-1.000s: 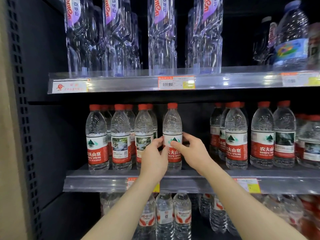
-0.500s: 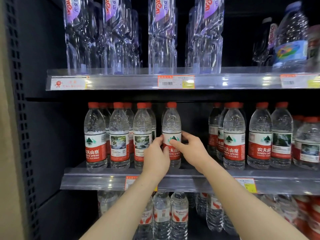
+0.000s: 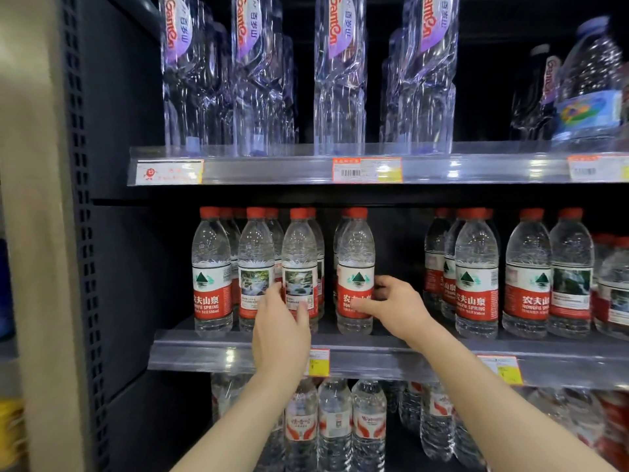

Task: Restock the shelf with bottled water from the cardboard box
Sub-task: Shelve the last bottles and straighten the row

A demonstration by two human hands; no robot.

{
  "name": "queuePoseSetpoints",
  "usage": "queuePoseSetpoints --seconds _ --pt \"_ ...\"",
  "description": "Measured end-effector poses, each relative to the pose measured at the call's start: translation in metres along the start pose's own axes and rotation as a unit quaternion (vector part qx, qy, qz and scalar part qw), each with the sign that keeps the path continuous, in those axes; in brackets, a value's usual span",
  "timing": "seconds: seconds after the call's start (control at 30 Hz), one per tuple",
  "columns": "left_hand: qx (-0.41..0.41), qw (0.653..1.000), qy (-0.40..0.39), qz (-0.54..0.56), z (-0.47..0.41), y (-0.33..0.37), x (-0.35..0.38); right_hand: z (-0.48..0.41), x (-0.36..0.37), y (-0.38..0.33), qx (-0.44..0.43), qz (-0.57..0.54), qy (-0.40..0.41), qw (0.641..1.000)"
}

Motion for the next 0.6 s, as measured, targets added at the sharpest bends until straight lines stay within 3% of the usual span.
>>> queuePoseSetpoints --seconds 0.2,0.33,0.4,0.5,0.6 --pt "0.010 1.000 -0.020 -0.021 -0.005 0.000 0.003 0.013 -0.003 -0.011 0.022 0.021 0.012 0.999" --pt "0.007 1.000 -0.025 0.001 -0.008 -0.007 0.005 0.046 -0.019 -0.045 -0.071 0.048 0.215 0.973" --pt "0.011 0.999 -0.029 0.013 -0.010 -0.009 0.009 0.055 0.010 -0.058 -0.086 0.020 0.177 0.980" --pt "-0.063 0.997 -0.047 0.028 -0.011 -0.021 0.015 0.061 0.071 -0.065 -0.078 0.043 0.053 0.995" --pt "-0.064 0.997 -0.029 0.029 -0.010 -0.018 0.013 0.059 0.084 -0.068 -0.060 0.014 0.063 0.996"
Point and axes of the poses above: each hand's wrist, its own z-axis away from the middle knuckle, its own x-axis out of the palm, y = z × x, the point moved 8 cm from there along -z, towards the middle knuckle, and after that the axes turned 3 degrees about -z, right-handed, at the moved point
